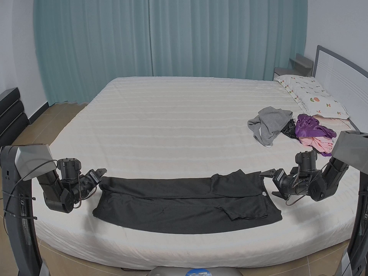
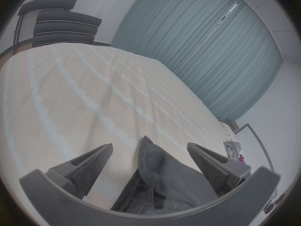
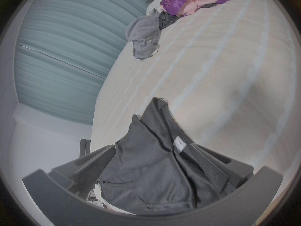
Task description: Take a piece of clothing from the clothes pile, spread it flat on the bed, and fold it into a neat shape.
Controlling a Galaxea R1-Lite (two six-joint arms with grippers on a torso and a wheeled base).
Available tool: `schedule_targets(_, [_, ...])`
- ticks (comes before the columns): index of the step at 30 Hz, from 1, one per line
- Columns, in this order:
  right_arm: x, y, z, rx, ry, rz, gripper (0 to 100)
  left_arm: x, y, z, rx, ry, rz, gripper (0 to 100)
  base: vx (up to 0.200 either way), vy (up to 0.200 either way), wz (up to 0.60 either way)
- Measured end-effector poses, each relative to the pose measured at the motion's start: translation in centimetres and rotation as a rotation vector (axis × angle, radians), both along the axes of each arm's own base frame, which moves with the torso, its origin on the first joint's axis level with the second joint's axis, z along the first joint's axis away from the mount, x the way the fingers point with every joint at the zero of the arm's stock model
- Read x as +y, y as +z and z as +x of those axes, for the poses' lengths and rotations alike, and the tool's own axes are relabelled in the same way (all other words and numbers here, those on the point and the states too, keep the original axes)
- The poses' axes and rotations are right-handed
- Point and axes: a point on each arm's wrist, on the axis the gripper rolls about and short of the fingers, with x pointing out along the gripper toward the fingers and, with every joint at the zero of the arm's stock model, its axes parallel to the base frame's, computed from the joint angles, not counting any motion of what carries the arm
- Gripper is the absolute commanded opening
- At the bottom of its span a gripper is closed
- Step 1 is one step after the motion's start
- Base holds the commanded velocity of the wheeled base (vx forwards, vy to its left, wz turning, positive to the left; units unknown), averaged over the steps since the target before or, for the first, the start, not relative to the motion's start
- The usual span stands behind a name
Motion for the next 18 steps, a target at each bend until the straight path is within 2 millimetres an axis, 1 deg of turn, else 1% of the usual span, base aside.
schedule_targets(4, [-0.1,0.5,-1.9,0.031,-0.002,0.000,100,-0.2,0.8,-2.4,0.030,0.003,-0.025,100,0.000,0.000,0.00])
schedule_targets(10, [-0.3,1.1,-4.2,0.058,-0.018,0.011,100,-0.7,1.0,-6.2,0.119,0.006,-0.053,100,-0.200,0.000,0.00])
schedule_targets(12, [-0.4,1.3,-4.9,0.059,-0.037,0.034,100,-1.0,0.9,-7.6,0.159,0.009,-0.068,100,0.000,0.000,0.00])
schedule_targets(15, [-0.3,1.6,-5.6,0.036,-0.048,0.055,100,-1.5,0.8,-8.6,0.189,0.020,-0.093,100,0.000,0.000,0.00])
schedule_targets(18, [-0.2,1.4,-6.1,0.028,-0.051,0.061,100,-2.2,0.7,-9.0,0.204,0.026,-0.105,100,0.000,0.000,0.00])
